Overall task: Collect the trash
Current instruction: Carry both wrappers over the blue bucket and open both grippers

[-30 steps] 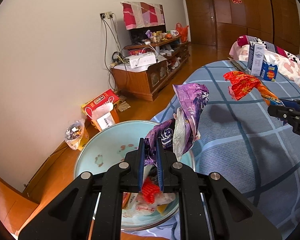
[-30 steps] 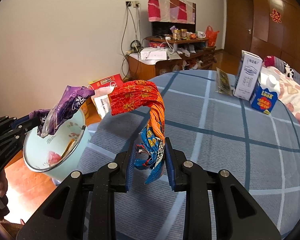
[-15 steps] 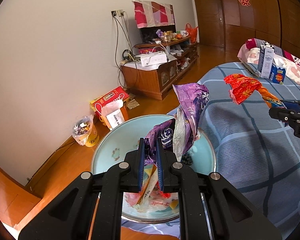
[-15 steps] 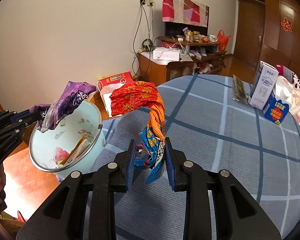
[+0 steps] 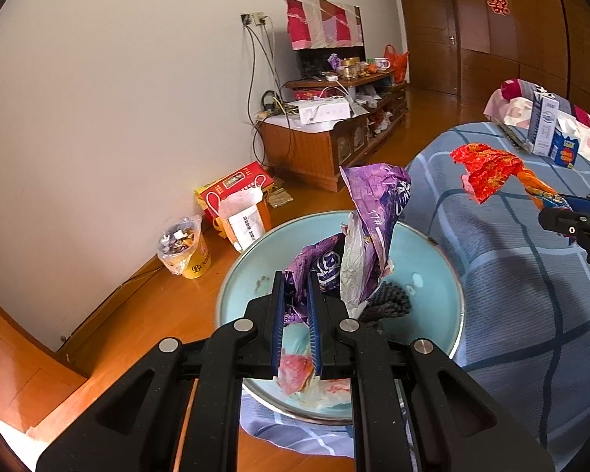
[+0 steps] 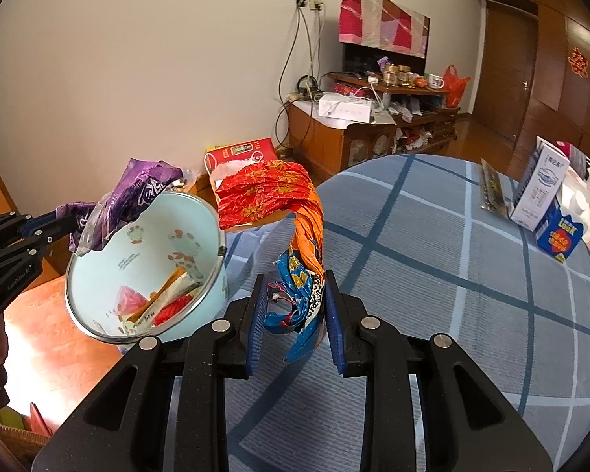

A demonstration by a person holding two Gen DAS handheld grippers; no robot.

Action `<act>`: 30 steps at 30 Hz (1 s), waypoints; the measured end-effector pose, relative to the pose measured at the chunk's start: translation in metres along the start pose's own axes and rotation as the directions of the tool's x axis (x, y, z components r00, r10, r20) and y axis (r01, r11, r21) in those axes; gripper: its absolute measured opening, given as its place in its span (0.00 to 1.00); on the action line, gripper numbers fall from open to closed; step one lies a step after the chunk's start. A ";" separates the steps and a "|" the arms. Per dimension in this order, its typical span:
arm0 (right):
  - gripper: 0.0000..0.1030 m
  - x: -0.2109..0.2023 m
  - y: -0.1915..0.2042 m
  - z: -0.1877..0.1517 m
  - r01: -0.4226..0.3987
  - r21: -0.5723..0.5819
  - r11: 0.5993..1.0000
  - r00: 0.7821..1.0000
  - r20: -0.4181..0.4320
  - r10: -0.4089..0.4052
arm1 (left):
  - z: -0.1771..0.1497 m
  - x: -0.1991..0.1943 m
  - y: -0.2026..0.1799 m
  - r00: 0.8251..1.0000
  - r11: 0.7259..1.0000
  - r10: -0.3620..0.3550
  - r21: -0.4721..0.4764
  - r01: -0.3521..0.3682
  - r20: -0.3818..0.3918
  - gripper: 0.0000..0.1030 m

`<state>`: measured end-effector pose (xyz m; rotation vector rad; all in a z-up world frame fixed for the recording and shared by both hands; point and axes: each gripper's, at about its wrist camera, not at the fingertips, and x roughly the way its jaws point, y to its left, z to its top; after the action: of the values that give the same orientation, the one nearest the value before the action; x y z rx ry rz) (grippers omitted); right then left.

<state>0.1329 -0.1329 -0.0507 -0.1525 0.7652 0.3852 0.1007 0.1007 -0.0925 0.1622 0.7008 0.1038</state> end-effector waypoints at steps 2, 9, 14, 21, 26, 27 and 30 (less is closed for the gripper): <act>0.28 0.001 0.003 0.001 -0.004 -0.006 1.000 1.000 -0.001 0.004 | 0.000 0.000 0.003 1.000 1.000 0.005 -0.005 -0.005 0.000 0.10; 0.28 0.005 0.016 0.006 -0.017 -0.031 0.999 1.000 -0.003 0.017 | -0.004 0.001 0.014 1.000 1.000 0.023 -0.020 -0.023 -0.005 0.10; 0.28 0.007 0.025 0.011 -0.024 -0.047 0.999 1.000 -0.002 0.024 | -0.006 0.002 0.021 0.999 0.999 0.043 -0.033 -0.043 -0.009 0.10; 0.28 0.010 0.034 0.013 -0.033 -0.065 0.997 0.999 -0.006 0.032 | -0.007 0.003 0.031 0.997 0.996 0.073 -0.051 -0.074 -0.019 0.10; 0.28 0.011 0.039 0.016 -0.043 -0.079 0.996 0.999 -0.005 0.043 | -0.008 0.003 0.036 0.996 0.994 0.085 -0.068 -0.087 -0.024 0.10; 0.28 0.011 0.041 0.016 -0.046 -0.082 0.996 0.999 -0.005 0.045 | -0.008 0.003 0.036 0.996 0.994 0.086 -0.069 -0.087 -0.024 0.10; 0.28 0.010 0.046 0.017 -0.054 -0.094 0.994 0.999 -0.005 0.053 | -0.007 0.004 0.036 0.996 0.993 0.091 -0.075 -0.092 -0.023 0.10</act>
<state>0.1326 -0.0826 -0.0451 -0.2215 0.7545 0.4726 0.0972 0.1376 -0.0938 0.1208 0.7081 0.2196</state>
